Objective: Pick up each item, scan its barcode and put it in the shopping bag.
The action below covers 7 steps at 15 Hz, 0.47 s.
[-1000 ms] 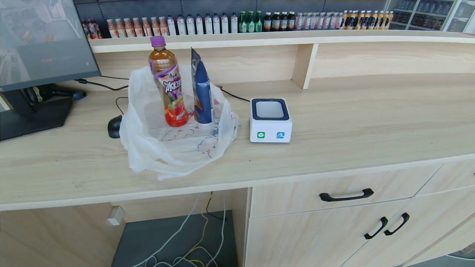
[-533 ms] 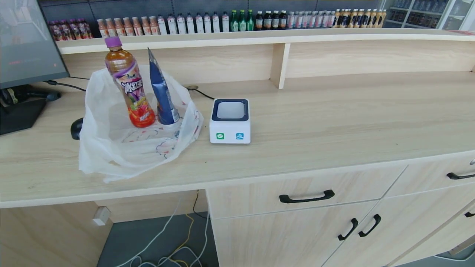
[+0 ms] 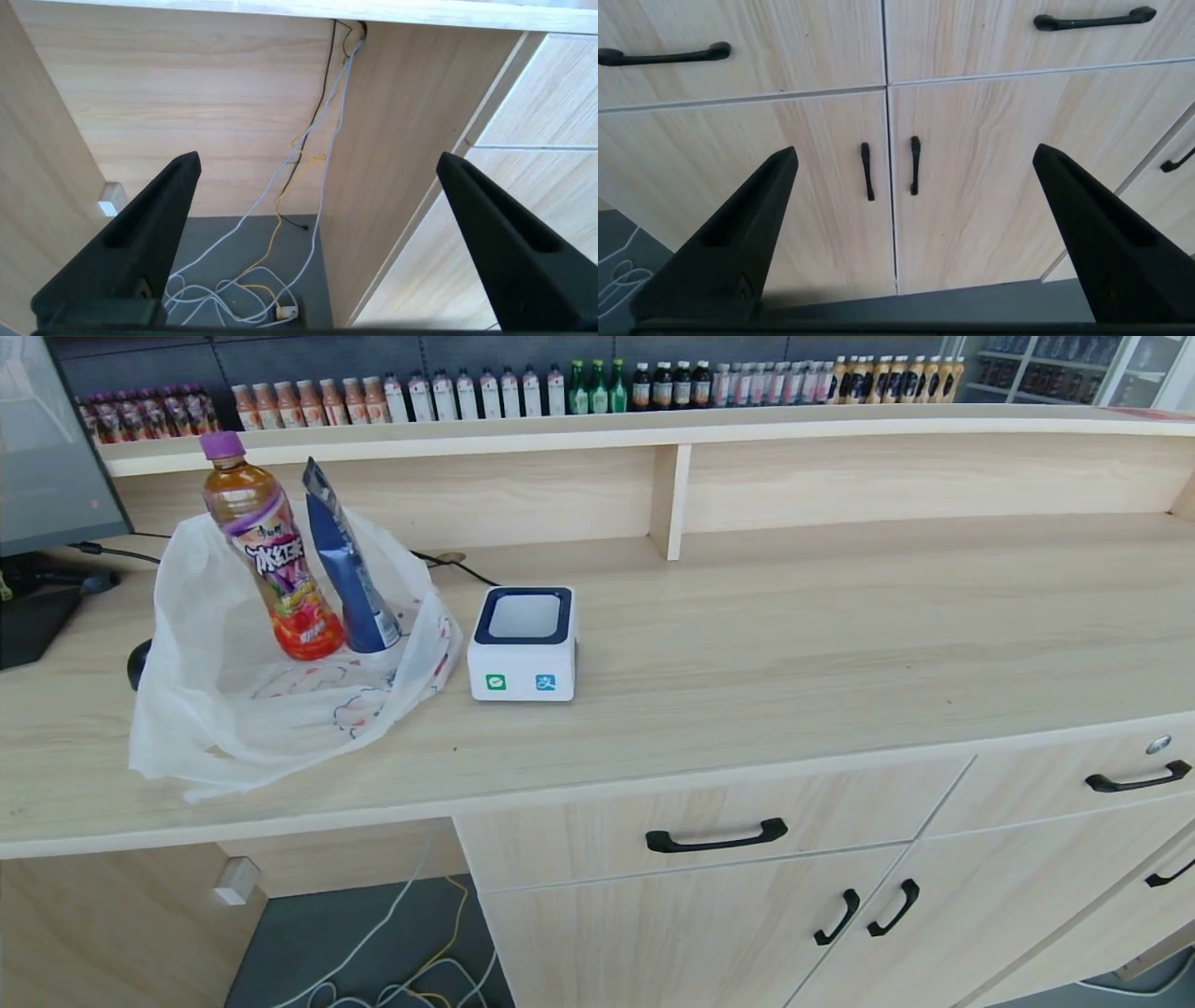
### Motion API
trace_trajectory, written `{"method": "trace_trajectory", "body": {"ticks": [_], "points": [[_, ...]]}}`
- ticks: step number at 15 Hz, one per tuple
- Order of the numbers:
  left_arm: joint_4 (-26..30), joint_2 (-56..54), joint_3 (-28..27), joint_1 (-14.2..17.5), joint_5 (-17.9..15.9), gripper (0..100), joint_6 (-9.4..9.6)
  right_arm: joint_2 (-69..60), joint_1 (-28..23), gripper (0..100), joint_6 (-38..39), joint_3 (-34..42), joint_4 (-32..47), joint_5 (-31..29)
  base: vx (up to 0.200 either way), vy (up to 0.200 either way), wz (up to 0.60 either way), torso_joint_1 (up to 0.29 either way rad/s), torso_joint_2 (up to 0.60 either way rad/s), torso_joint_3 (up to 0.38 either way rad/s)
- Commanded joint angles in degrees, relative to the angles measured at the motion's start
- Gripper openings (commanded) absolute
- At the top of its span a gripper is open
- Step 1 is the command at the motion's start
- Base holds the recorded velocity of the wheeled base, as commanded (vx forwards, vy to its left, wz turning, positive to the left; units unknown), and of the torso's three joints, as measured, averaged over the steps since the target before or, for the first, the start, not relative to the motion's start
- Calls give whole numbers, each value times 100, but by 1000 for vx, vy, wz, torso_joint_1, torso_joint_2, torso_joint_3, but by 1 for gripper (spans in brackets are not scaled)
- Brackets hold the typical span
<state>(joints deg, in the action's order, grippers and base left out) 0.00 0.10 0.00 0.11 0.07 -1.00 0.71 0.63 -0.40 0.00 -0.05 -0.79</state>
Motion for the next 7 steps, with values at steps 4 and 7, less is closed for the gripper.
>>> {"method": "trace_trajectory", "body": {"ticks": [4,7], "points": [[0,-1,0,-2,1,100,3,-53,-11,100,-4,0,-4,0,0,0,0,0,0,0],[0,-1,0,-2,1,100,3,-53,-11,100,-13,0,-4,0,0,0,0,0,0,0]]}}
